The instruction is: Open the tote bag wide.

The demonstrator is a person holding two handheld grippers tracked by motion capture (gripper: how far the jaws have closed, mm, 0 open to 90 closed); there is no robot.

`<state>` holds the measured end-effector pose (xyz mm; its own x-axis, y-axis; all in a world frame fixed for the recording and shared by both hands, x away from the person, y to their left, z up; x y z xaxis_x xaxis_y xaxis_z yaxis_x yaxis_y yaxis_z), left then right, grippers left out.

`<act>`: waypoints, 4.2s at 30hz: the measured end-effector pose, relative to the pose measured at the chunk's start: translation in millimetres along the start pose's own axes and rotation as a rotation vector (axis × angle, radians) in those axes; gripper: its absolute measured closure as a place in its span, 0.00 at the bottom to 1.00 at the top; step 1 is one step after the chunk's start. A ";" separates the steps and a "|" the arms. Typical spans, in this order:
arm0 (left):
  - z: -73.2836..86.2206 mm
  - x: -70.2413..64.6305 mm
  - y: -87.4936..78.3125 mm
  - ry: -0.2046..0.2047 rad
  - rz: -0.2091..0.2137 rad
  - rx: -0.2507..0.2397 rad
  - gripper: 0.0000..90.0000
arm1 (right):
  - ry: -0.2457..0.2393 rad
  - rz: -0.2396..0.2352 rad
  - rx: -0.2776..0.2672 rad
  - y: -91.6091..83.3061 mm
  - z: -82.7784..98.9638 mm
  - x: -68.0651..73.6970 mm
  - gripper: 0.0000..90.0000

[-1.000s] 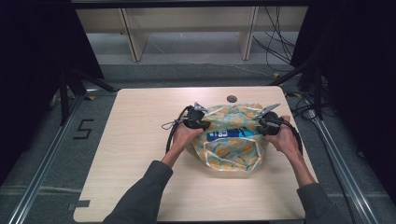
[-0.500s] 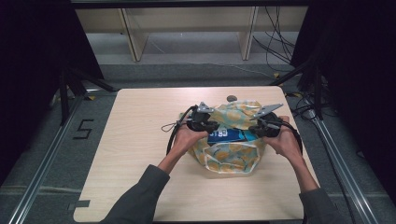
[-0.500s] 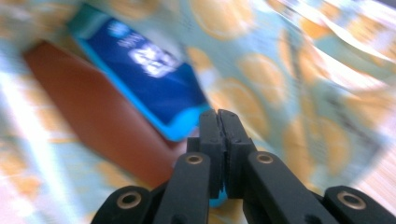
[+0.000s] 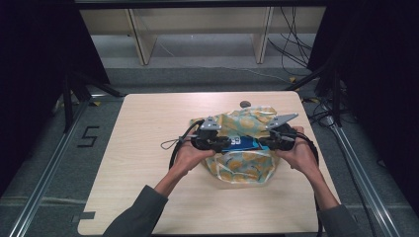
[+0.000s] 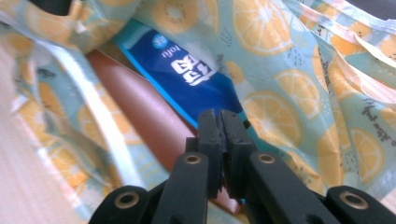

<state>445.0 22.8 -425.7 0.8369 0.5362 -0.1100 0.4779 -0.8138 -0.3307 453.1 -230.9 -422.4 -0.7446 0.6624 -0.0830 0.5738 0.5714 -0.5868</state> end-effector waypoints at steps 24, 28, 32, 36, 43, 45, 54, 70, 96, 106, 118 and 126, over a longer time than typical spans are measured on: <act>25.9 4.2 -54.6 -0.044 -0.059 -0.034 0.64 | 0.066 0.004 -0.095 -20.1 12.3 2.4 0.74; 30.7 6.0 -61.2 -0.056 -0.055 -0.035 0.61 | 0.083 0.002 -0.089 -22.2 12.9 5.4 0.69; 35.9 6.3 -69.1 -0.054 -0.069 -0.024 0.57 | 0.087 -0.005 -0.105 -25.2 15.1 6.6 0.64; 41.6 7.7 -72.7 -0.069 -0.084 -0.027 0.54 | 0.094 0.008 -0.108 -28.5 16.7 8.1 0.62; 50.9 9.3 -76.8 -0.083 -0.078 0.007 0.47 | 0.083 0.015 -0.136 -31.8 16.5 7.7 0.54; 51.5 8.7 -77.6 -0.078 -0.077 0.005 0.45 | 0.091 0.022 -0.151 -31.7 17.4 8.5 0.52; 61.1 7.5 -84.9 -0.061 -0.091 0.027 0.40 | 0.143 0.031 -0.147 -35.2 21.1 14.5 0.46; 72.6 4.1 -94.7 -0.064 -0.108 0.033 0.37 | 0.143 0.059 -0.155 -42.9 33.7 19.4 0.40; 94.3 -12.8 -123.8 -0.073 -0.109 0.017 0.34 | 0.112 0.057 -0.170 -56.5 66.1 54.2 0.36; 102.2 -21.2 -127.2 -0.067 -0.107 0.001 0.28 | 0.123 0.037 -0.157 -54.1 87.4 67.5 0.34; 116.5 -34.2 -129.7 -0.063 -0.133 -0.030 0.26 | 0.145 0.028 -0.134 -61.9 110.8 80.2 0.32; 126.2 -38.8 -128.3 -0.074 -0.132 -0.023 0.26 | 0.138 0.033 -0.144 -67.1 122.2 81.7 0.32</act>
<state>317.5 134.7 -497.3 0.7448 0.6533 -0.1361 0.5892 -0.7395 -0.3255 312.1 -274.3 -488.2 -0.6764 0.7363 0.0169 0.6471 0.6052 -0.4637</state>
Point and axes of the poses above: each handheld gripper's, and its own axes: y roughly forward along the jaws, z roughly out of its underside, x roughly to its left, the point moved 2 cm from there along y, roughly forward along the jaws, and after that the axes turned 12 degrees about -x, right-handed, at the moved point
